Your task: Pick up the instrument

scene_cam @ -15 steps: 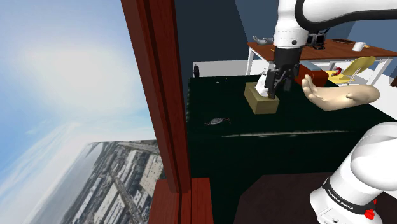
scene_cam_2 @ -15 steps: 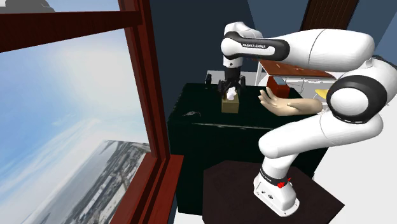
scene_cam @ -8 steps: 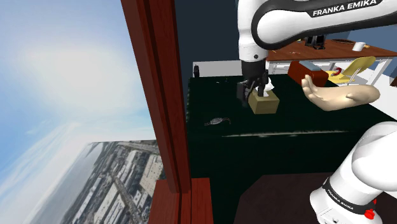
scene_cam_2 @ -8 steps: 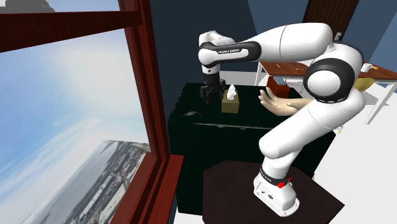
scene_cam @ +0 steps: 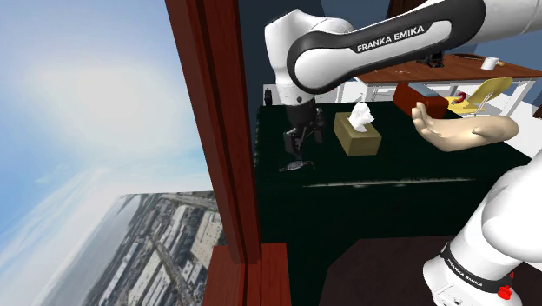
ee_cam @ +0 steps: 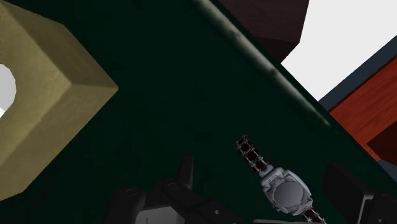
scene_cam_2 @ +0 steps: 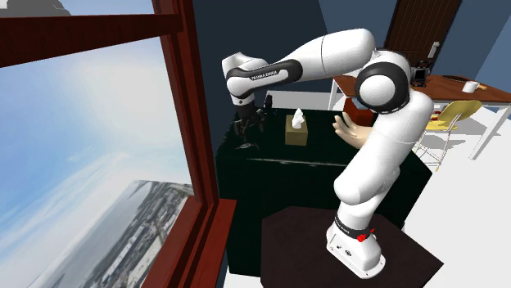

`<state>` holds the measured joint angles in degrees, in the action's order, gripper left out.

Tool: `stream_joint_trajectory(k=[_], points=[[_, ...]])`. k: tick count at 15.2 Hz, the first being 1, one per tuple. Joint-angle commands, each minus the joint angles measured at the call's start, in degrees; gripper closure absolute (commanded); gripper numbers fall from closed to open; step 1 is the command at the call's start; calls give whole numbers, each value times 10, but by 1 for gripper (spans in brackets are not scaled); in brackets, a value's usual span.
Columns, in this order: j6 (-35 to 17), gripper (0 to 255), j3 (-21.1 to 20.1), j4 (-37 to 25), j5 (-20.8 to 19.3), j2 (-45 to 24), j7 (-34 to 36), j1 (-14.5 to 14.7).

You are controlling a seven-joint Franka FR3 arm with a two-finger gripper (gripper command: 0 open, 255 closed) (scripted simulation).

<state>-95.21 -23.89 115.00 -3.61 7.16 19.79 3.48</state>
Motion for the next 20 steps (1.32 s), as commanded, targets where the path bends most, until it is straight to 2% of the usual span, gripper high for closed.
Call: stream_joint_trajectory(k=[1,3,10,12,13,20], points=[[-5,0,-16,-36,-28,-59,20,7],[-2,0,-23,-60,-45,-91,32,15],[-56,0,-23,-18,-53,-106,43,16],[-56,0,-23,-18,-53,-106,43,16],[-56,255,-23,-18,-53,-106,43,16],[-56,255,-23,-18,-53,-106,43,16]])
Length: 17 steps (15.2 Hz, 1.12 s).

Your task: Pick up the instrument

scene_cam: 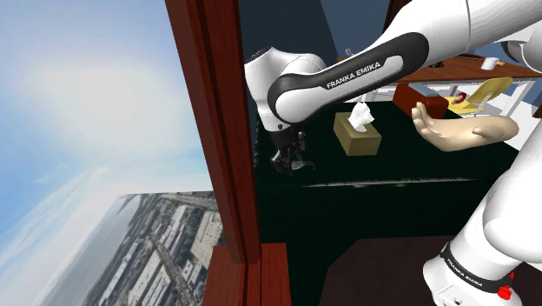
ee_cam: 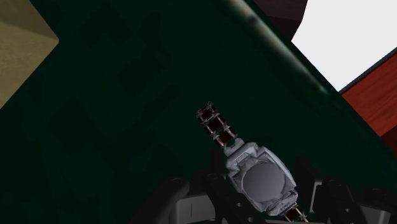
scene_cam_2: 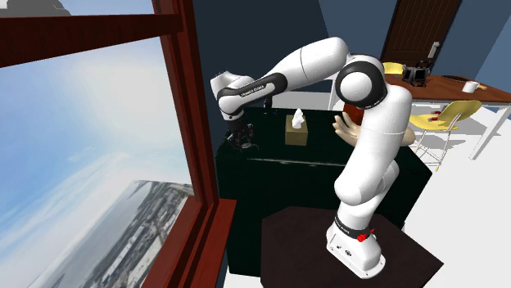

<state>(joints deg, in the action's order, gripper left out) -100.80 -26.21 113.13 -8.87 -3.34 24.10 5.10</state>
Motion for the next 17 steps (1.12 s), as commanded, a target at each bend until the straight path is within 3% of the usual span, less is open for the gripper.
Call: stream_joint_trajectory(k=[1,17], points=[[-1,255,0,1,0,-1,0,0],[109,255,0,-89,12,22,-20,-1]])
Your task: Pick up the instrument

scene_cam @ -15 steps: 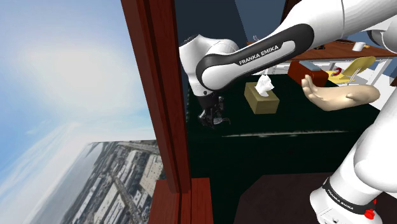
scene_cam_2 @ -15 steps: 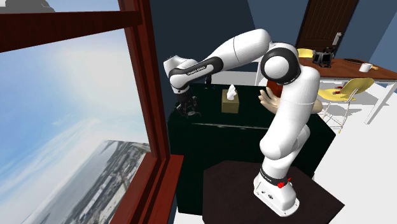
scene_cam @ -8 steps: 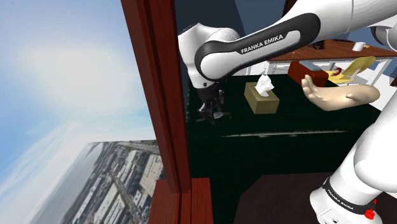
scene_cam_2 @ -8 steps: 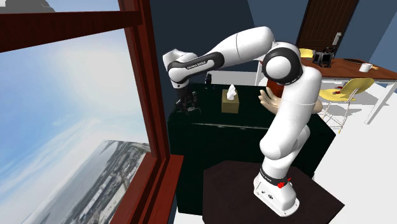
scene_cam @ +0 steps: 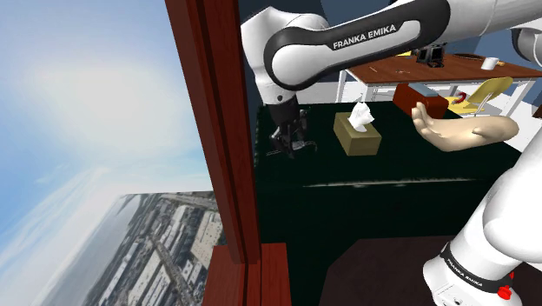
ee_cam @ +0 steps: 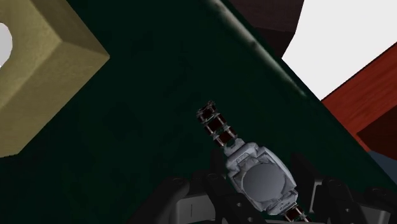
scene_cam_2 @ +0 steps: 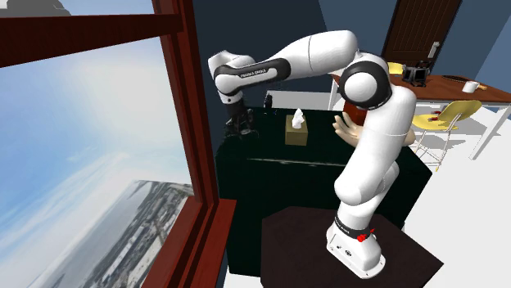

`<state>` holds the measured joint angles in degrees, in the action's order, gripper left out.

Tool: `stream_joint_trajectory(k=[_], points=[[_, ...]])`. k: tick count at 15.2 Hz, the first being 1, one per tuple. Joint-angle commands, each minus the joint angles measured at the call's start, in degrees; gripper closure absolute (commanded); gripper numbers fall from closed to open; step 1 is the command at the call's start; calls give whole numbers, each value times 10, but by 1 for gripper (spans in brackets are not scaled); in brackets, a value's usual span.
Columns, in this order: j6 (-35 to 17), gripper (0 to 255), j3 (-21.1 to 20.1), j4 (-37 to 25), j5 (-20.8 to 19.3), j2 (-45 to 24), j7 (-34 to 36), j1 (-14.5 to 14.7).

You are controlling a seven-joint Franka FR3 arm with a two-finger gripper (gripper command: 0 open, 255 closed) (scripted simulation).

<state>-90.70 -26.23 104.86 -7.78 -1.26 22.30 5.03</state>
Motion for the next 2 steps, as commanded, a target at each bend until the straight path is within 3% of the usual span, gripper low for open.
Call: stream_joint_trajectory(k=[1,2], points=[[9,255,0,-8,1,2,-2,0],[9,255,0,-8,1,2,-2,0]])
